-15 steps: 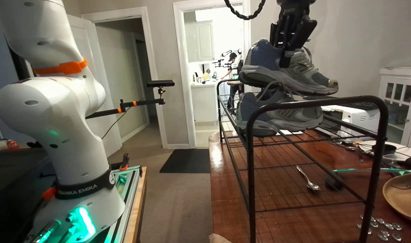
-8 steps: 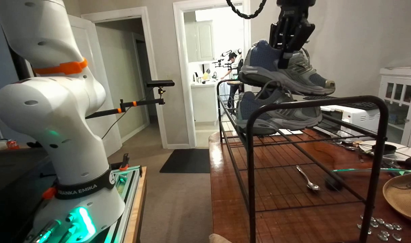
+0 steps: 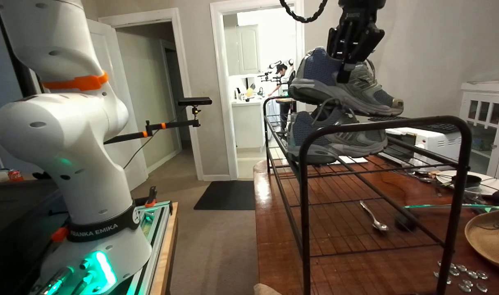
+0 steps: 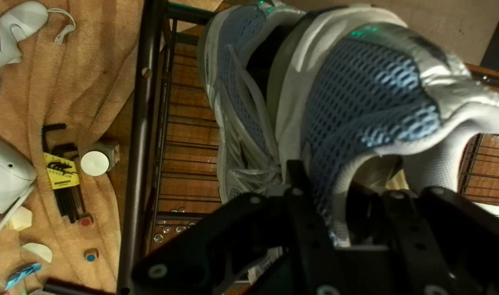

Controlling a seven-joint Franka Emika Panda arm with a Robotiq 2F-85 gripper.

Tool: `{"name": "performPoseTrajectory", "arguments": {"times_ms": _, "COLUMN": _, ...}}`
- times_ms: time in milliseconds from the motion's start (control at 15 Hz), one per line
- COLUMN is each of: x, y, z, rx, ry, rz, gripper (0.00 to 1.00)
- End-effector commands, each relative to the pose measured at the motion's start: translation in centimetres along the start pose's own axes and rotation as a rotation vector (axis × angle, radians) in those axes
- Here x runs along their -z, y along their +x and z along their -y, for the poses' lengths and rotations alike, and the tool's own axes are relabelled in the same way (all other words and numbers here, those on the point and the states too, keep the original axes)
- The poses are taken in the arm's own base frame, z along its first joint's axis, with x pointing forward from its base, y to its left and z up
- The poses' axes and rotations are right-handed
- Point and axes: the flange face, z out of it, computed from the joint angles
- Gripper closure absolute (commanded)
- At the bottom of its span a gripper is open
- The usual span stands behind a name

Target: Place a shoe on top of its counterpart

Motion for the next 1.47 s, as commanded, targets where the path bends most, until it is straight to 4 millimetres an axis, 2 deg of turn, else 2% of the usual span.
{"name": "performPoseTrajectory", "arguments": {"times_ms": 0, "x": 0.0, "y": 0.3, "z": 0.1, "rx": 0.032, "ry": 0.009, "rz": 0.050, "gripper": 0.68}}
{"name": "performPoseTrajectory", "arguments": {"times_ms": 67, "x": 0.0, "y": 0.3, "z": 0.1, "rx": 0.036, "ry": 0.008, "rz": 0.057, "gripper": 0.56}}
{"name": "performPoseTrajectory", "arguments": {"times_ms": 533, "x": -0.2, "y": 0.3, "z": 0.3, "rx": 0.053, "ry": 0.002, "rz": 0.081, "gripper": 0.03}}
{"name": "performPoseTrajectory", "arguments": {"times_ms": 600, "x": -0.2, "y": 0.3, "z": 0.4, "rx": 0.055, "ry": 0.001, "rz": 0.082, "gripper": 0.00}}
{"name": "performPoseTrajectory", "arguments": {"times_ms": 867, "x": 0.0, "y": 0.6, "z": 0.7, "rx": 0.064, "ry": -0.003, "rz": 0.073, "gripper": 0.00}}
{"name": "performPoseTrajectory", "arguments": {"times_ms": 1400, "x": 2.0, "y": 0.9, "z": 2.4, "rx": 0.110, "ry": -0.033, "rz": 0.003, "gripper": 0.00}}
